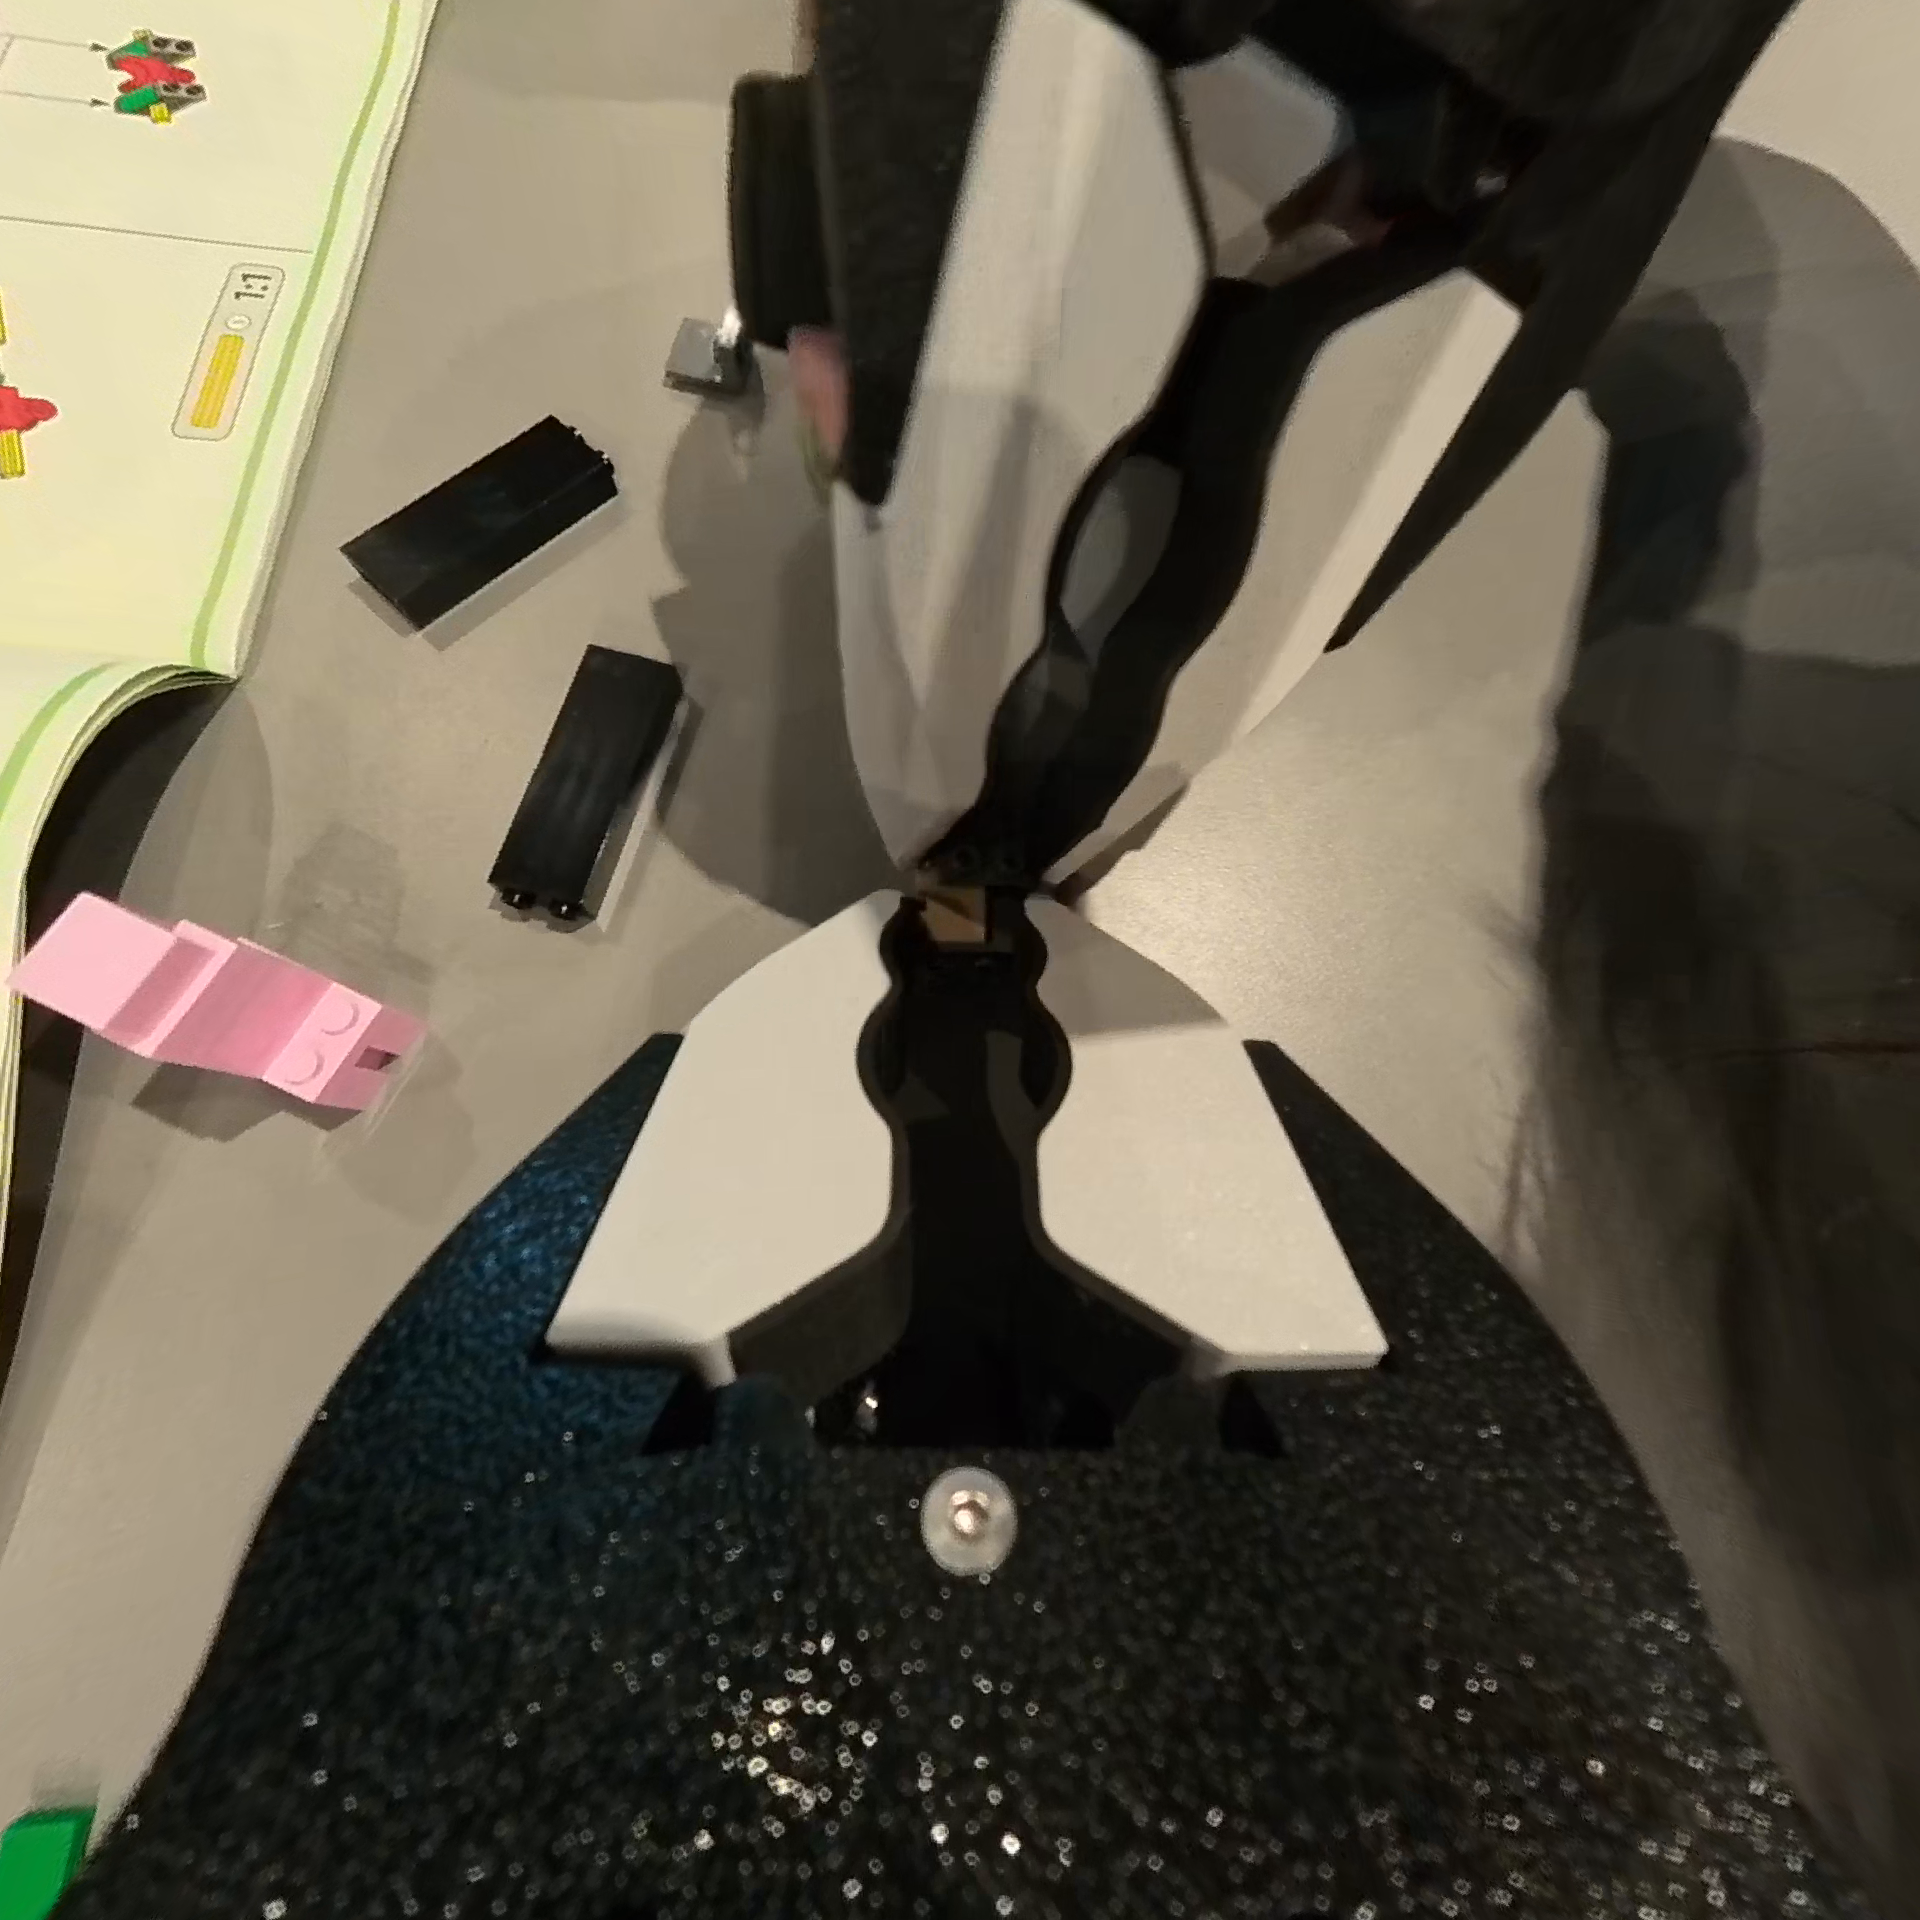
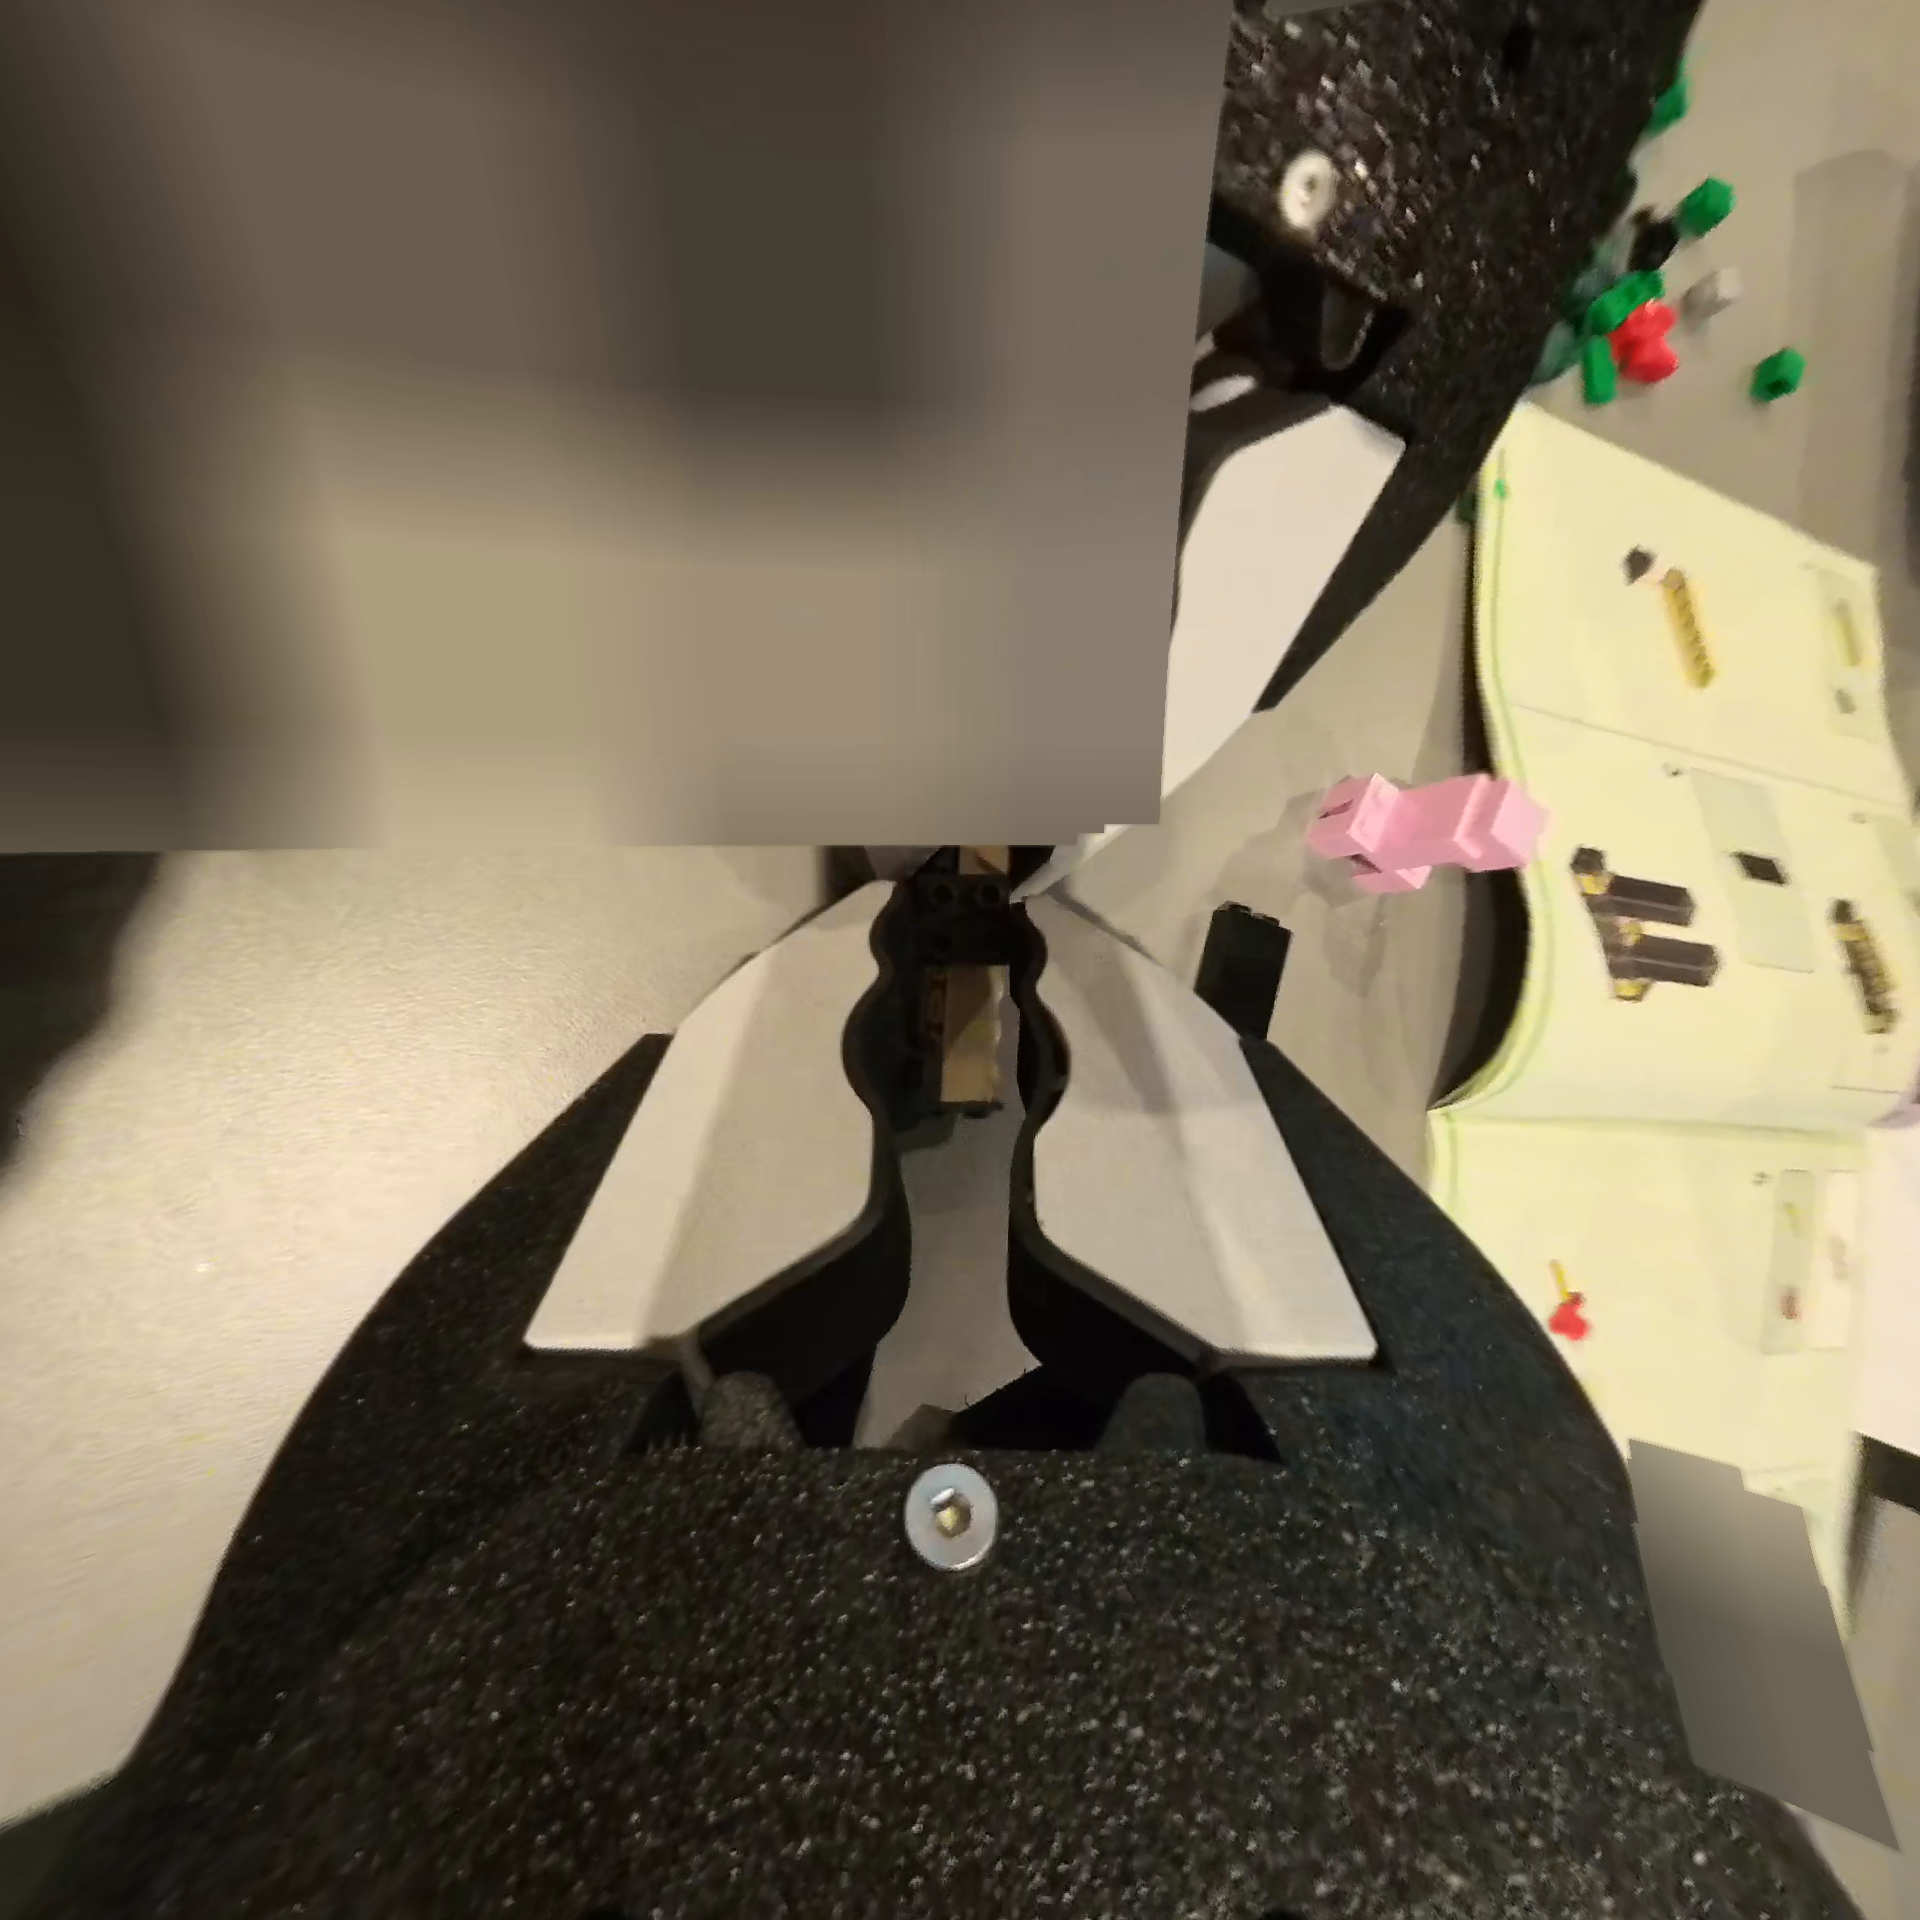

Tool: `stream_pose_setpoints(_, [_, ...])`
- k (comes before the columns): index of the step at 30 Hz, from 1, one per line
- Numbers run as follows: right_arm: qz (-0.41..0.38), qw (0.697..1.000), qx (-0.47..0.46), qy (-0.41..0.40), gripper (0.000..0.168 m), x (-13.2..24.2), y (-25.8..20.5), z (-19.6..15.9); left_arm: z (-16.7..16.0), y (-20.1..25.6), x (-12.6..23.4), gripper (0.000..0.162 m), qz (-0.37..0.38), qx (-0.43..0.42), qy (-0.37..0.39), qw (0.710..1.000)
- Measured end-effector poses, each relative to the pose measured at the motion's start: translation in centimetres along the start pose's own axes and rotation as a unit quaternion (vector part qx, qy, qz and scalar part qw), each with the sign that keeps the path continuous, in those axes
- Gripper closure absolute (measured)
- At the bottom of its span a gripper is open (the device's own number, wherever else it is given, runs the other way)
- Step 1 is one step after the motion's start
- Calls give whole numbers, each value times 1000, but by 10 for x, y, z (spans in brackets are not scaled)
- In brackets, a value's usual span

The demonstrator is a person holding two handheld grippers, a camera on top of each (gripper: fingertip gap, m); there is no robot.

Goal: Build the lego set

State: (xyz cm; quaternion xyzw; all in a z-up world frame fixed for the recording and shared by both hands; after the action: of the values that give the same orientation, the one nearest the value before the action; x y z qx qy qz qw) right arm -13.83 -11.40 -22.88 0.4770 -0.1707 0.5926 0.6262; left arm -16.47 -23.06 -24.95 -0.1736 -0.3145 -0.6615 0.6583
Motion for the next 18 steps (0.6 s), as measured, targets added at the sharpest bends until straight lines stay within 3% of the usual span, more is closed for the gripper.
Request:
stream_pose_setpoints(11, [-134, 978, 148, -57, 152, -4, -28, 5, 0, -1, 0, 145, -2, 6, 1, 1000])
stream_pose_setpoints(18, [-136, 984, 111, -33, 152, 3, -42, 4, 0, -2, 0, 145, -2, 15, 2, 1000])
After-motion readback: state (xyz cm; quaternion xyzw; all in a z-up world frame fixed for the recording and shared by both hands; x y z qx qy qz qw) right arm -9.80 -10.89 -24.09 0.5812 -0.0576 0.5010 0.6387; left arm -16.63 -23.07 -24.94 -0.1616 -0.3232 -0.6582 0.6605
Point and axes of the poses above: each gripper's, where its closed fingertips meet, x back along the fingers, z out of its top, y = z × x across the jaws, the point moved 9 cm from there along x, back along the fingers, and after that the axes turned 6 degrees about x, right-handed, at the moved point
